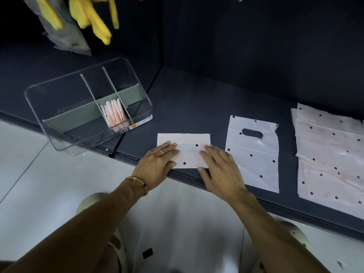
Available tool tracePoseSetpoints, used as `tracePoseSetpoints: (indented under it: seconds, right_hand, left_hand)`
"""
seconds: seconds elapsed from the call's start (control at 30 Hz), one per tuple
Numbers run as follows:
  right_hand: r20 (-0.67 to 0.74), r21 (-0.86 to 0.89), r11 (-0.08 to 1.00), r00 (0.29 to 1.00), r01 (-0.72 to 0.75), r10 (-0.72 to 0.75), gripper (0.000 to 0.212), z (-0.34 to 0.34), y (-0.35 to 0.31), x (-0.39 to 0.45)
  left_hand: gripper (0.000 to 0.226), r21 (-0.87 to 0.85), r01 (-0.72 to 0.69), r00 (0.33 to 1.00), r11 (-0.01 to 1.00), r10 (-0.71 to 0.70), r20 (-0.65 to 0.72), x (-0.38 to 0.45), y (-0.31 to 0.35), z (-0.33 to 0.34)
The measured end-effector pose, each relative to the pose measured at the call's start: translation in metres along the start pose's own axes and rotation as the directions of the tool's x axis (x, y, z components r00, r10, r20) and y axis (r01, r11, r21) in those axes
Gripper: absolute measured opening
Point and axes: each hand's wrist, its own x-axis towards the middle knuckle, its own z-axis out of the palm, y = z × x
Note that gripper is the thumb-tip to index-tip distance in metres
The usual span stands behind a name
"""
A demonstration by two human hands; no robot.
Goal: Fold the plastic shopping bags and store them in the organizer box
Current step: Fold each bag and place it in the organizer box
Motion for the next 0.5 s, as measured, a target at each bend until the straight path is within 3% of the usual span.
tracePoseSetpoints:
  seconds: [0.13,0.37,0.5]
  right_hand:
    - [-0.043,-0.019,0.996,0.995,0.092,-0.093,0.013,0.002,-0.008,0.006]
    - [-0.033,-0.014,0.999,0.999,0.035,-0.036,0.005,0.0,-0.012,0.015]
    - [0.036,0.02,1.0,0.999,0.008,-0.009,0.022,-0.008,-0.009,0.017]
  left_hand:
    - [0.041,-0.003,0.014,0.999,1.0,-0.014,0.051,0.0,0.0,-0.001]
    - [0.047,0.027,0.024,0.999,0.999,-0.026,0.044,-0.003,0.001,-0.002]
    - [0.038,0.02,0.007,1.0,1.0,-0.007,0.014,0.002,0.003,-0.011]
